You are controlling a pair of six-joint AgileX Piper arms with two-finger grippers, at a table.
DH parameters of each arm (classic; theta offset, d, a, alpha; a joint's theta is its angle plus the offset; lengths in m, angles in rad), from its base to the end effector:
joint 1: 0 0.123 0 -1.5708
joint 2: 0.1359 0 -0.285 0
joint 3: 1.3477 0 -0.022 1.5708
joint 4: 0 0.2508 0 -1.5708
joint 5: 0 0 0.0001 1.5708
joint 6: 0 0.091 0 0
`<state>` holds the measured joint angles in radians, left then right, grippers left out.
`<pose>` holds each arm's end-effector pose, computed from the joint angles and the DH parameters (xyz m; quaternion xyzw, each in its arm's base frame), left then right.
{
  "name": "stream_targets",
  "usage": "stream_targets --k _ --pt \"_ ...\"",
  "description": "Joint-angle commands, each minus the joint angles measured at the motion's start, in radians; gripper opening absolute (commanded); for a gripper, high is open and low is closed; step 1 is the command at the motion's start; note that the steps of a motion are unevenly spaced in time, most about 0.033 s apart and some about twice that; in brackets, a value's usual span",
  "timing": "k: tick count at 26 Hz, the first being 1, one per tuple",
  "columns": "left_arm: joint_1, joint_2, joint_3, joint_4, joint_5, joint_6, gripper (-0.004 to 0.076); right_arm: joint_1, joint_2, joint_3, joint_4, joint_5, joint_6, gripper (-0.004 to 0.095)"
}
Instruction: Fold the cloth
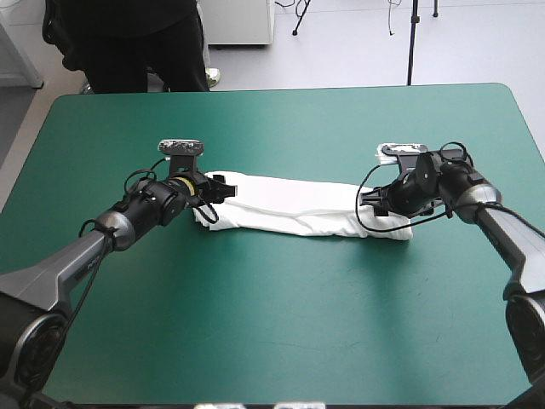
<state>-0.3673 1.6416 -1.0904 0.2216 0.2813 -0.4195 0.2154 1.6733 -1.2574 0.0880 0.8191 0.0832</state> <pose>0.3377 -0.1240 0.2481 0.0612 0.9123 -0.0875 0.3953 0.3398 0.0803 0.2570 -0.0419 0.9761 0.0685 0.2018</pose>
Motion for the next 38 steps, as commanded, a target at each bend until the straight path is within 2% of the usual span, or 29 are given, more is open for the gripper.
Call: stream_targets --k 1,5,8,9,12,13,15,18,21,25,27,29,33,38 --pt "0.0 -0.138 -0.034 -0.004 0.025 0.0 0.0505 -0.005 -0.113 -0.056 -0.007 0.037 -0.01 0.0631" --pt "-0.002 -0.252 -0.034 -0.016 0.121 0.0 0.05 -0.005 -0.212 -0.063 -0.032 0.091 -0.005 0.0631" --pt "-0.022 -0.332 -0.034 -0.025 0.165 0.014 0.0404 -0.005 -0.29 -0.063 -0.099 0.126 0.021 0.0631" --pt "-0.032 -0.358 -0.034 -0.034 0.166 0.036 0.0328 -0.005 -0.319 -0.063 -0.125 0.133 0.034 0.0631" --pt "-0.067 -0.407 -0.041 -0.097 0.164 0.152 0.0026 -0.005 -0.395 -0.063 -0.201 0.137 0.091 0.0631" --pt "-0.078 -0.409 -0.053 -0.128 0.168 0.199 -0.0001 -0.005 -0.412 -0.063 -0.235 0.135 0.112 0.0631" --pt "-0.092 -0.395 -0.079 -0.213 0.176 0.275 -0.0003 -0.01 -0.442 -0.063 -0.289 0.137 0.145 0.0631" --pt "-0.092 -0.326 -0.125 -0.365 0.204 0.42 -0.0003 -0.05 -0.448 -0.063 -0.267 0.139 0.145 0.0631" --pt "-0.09 -0.228 -0.184 -0.513 0.262 0.566 -0.0003 -0.127 -0.436 -0.053 -0.182 0.13 0.084 0.0631" --pt "-0.09 -0.079 -0.269 -0.596 0.299 0.642 -0.0003 -0.257 -0.388 -0.053 0.0 0.128 -0.057 0.0631" --pt "-0.09 -0.009 -0.317 -0.637 0.327 0.672 -0.0003 -0.321 -0.36 -0.053 0.123 0.125 -0.119 0.0631" --pt "-0.092 0.134 -0.434 -0.684 0.395 0.711 -0.0009 -0.415 -0.307 -0.053 0.372 0.122 -0.313 0.0631" --pt "-0.124 0.284 -0.582 -0.702 0.452 0.724 -0.0009 -0.424 -0.232 -0.051 0.493 0.183 -0.461 0.0631" --pt "-0.161 0.396 -0.634 -0.704 0.492 0.724 -0.0009 -0.424 -0.145 0.008 0.598 0.203 -0.561 0.0632"
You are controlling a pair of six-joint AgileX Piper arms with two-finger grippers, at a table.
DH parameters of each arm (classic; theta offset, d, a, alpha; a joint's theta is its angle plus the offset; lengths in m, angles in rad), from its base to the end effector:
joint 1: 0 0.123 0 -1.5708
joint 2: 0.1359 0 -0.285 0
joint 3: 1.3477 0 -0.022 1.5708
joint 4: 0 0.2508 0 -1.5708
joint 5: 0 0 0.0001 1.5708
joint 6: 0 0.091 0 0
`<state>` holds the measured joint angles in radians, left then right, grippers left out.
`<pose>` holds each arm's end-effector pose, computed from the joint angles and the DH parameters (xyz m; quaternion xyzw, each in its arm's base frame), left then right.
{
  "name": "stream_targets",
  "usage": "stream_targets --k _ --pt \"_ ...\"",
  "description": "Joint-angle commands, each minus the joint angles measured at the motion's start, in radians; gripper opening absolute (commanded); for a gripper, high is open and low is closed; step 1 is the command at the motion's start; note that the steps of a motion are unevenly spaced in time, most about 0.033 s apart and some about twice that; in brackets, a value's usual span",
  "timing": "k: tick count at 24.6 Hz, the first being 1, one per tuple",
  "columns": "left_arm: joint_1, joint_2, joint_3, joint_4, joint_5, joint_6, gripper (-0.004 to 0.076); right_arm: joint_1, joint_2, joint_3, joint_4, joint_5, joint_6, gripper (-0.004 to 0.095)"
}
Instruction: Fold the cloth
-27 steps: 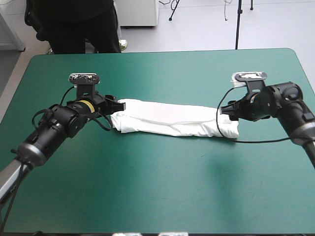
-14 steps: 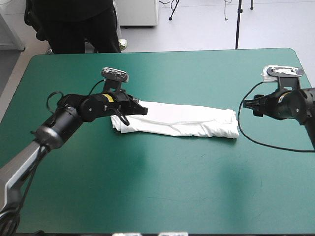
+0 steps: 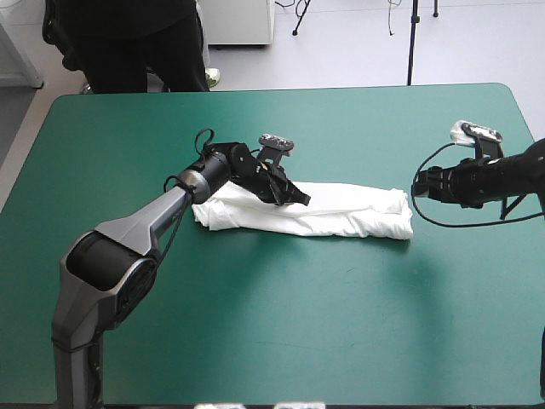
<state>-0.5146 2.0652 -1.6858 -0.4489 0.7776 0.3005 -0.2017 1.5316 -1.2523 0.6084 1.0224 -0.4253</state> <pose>0.3867 -0.2505 0.2283 0.2688 0.9127 -0.2153 0.2199 0.3148 -0.0190 0.3087 0.0029 0.9452 0.2135 0.2469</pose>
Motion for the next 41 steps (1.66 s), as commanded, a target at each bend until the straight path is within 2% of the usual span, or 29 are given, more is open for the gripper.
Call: stream_targets --k 1,7,17,20,22,24,25,26,27,31,34,41 --pt "-0.016 -0.013 -0.038 -0.034 0.005 0.004 -0.0009 -0.007 0.01 0.012 0.083 0.0 -0.061 0.0635" --pt "-0.018 0.024 -0.038 -0.025 0.026 0.004 -0.0009 -0.007 0.1 0.023 0.097 0.011 -0.077 0.0685" --pt "-0.023 0.024 -0.05 -0.019 0.04 0.004 -0.0009 -0.007 0.252 0.023 0.173 0.024 -0.132 0.0684" --pt "-0.023 0.024 -0.06 -0.019 0.049 0.004 -0.0009 -0.006 0.285 0.023 0.21 0.038 -0.16 0.0651" --pt "-0.023 0.024 -0.071 -0.019 0.051 0.004 -0.0009 -0.006 0.318 0.023 0.259 0.062 -0.196 0.0558" --pt "-0.023 0.024 -0.085 -0.017 0.055 0.004 -0.0009 -0.006 0.344 0.023 0.267 0.079 -0.2 0.0389" --pt "-0.023 0.024 -0.087 -0.015 0.055 0.004 -0.0009 -0.006 0.353 0.023 0.268 0.082 -0.202 0.025" --pt "-0.023 0.024 -0.087 -0.015 0.056 0.004 -0.0009 -0.006 0.353 0.023 0.268 0.082 -0.204 0.0167" --pt "-0.023 0.024 -0.087 -0.013 0.067 0.004 -0.0009 -0.006 0.353 0.023 0.272 0.082 -0.222 0.0001" --pt "-0.023 0.024 -0.087 -0.013 0.09 0.004 -0.0009 -0.006 0.353 0.004 0.379 0.157 -0.255 -0.0017" --pt "-0.023 0.024 -0.087 -0.013 0.144 0.004 -0.0009 -0.006 0.34 -0.064 0.467 0.23 -0.245 -0.0016" --pt "-0.023 0.024 -0.087 -0.018 0.206 0.004 -0.0009 -0.006 0.248 -0.15 0.476 0.23 -0.2 -0.0017"
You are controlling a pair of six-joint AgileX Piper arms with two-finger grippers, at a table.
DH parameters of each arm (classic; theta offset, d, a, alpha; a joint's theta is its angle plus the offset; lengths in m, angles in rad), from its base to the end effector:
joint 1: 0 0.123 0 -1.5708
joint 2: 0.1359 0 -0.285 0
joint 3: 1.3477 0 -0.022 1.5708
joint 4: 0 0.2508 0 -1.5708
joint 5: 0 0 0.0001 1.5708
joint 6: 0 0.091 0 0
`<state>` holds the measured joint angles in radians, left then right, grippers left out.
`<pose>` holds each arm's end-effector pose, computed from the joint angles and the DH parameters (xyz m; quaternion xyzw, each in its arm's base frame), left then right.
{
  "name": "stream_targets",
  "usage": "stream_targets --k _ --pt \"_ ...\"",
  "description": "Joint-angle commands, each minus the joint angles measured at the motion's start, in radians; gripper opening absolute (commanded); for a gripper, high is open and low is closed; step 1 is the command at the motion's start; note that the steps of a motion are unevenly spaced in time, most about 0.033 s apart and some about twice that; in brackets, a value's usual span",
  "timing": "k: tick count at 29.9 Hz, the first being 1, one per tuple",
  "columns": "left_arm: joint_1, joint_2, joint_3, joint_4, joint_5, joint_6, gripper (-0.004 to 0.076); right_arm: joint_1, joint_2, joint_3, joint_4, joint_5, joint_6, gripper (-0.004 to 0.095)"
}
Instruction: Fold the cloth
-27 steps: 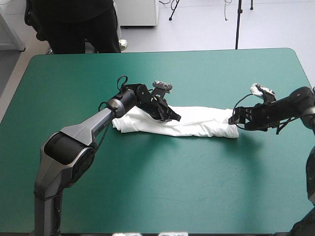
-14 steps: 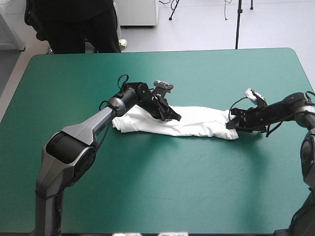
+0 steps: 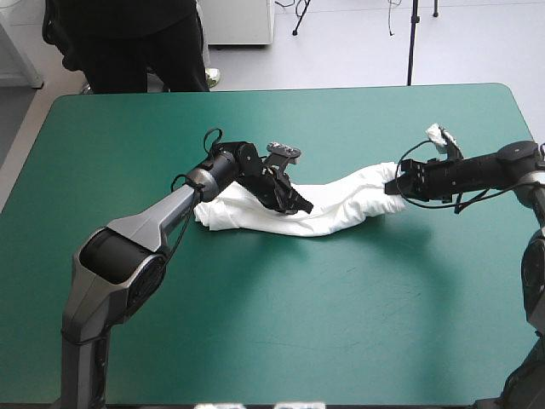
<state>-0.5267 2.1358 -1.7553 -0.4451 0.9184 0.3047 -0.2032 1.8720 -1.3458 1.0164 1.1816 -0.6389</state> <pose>0.3856 -0.2603 0.2109 0.2956 0.9185 -0.2146 0.1513 0.3762 -0.0044 0.2397 0.0024 0.8950 0.4155 0.1622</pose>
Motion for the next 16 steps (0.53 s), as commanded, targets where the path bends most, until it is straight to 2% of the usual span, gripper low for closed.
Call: stream_targets --k 1,11,16 --pt "-0.01 -0.046 -0.017 -0.029 0.065 -0.001 -0.0009 -0.004 -0.107 -0.065 0.068 0.071 0.015 -0.0017" --pt "-0.01 -0.046 -0.028 -0.056 0.038 0.001 -0.0009 -0.004 -0.176 -0.074 0.064 0.071 0.019 -0.0017" --pt "-0.009 -0.048 -0.134 -0.011 0.08 -0.02 -0.0009 -0.002 -0.176 -0.074 0.064 0.071 0.019 -0.0017"
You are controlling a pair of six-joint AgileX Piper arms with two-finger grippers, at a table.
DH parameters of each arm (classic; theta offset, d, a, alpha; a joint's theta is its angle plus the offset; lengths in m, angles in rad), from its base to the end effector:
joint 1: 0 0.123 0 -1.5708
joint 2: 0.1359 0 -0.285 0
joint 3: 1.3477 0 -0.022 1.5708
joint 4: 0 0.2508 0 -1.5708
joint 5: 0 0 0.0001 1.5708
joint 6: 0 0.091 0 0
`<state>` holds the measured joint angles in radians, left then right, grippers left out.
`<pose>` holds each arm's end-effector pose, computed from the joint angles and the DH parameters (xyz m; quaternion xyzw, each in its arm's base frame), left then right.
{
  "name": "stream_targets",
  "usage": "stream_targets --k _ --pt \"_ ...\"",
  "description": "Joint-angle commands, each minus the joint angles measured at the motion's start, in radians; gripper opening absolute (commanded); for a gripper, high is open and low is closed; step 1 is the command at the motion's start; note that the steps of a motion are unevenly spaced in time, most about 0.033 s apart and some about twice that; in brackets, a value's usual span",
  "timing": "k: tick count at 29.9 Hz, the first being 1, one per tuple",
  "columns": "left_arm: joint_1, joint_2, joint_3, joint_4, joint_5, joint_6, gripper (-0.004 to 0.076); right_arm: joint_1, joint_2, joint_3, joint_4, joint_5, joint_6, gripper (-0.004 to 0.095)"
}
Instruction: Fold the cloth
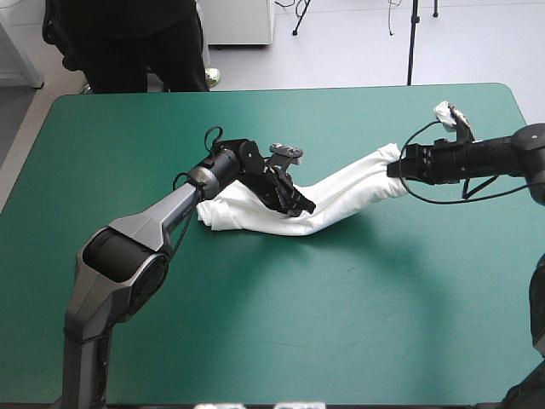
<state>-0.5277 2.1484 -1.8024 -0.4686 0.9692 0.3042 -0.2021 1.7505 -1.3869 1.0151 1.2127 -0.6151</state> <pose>0.3865 -0.2645 0.2176 0.2987 0.9158 -0.2282 0.1413 0.3614 -0.0001 0.2947 -0.0306 0.8857 0.4096 0.2162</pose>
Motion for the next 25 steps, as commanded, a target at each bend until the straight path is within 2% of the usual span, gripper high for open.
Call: stream_targets --k 1,8,12,19,25 --pt "-0.008 -0.064 -0.121 0.051 0.054 -0.043 -0.0009 -0.003 -0.054 -0.033 0.066 0.04 -0.005 -0.0016" --pt "0.013 -0.179 -0.296 0.311 0.219 -0.171 -0.0009 0.012 -0.056 -0.037 0.083 0.04 0.013 -0.0016" --pt "0.013 -0.321 -0.32 0.361 0.243 -0.181 -0.0009 0.085 -0.056 -0.075 0.083 0.036 0.032 -0.0016" --pt "0.013 -0.563 -0.32 0.379 0.315 -0.181 -0.0009 0.278 -0.042 -0.173 0.059 -0.127 0.128 -0.0015" --pt "0.013 -0.695 -0.318 0.402 0.319 -0.188 -0.0009 0.43 0.055 -0.267 0.063 -0.234 0.177 -0.0015"
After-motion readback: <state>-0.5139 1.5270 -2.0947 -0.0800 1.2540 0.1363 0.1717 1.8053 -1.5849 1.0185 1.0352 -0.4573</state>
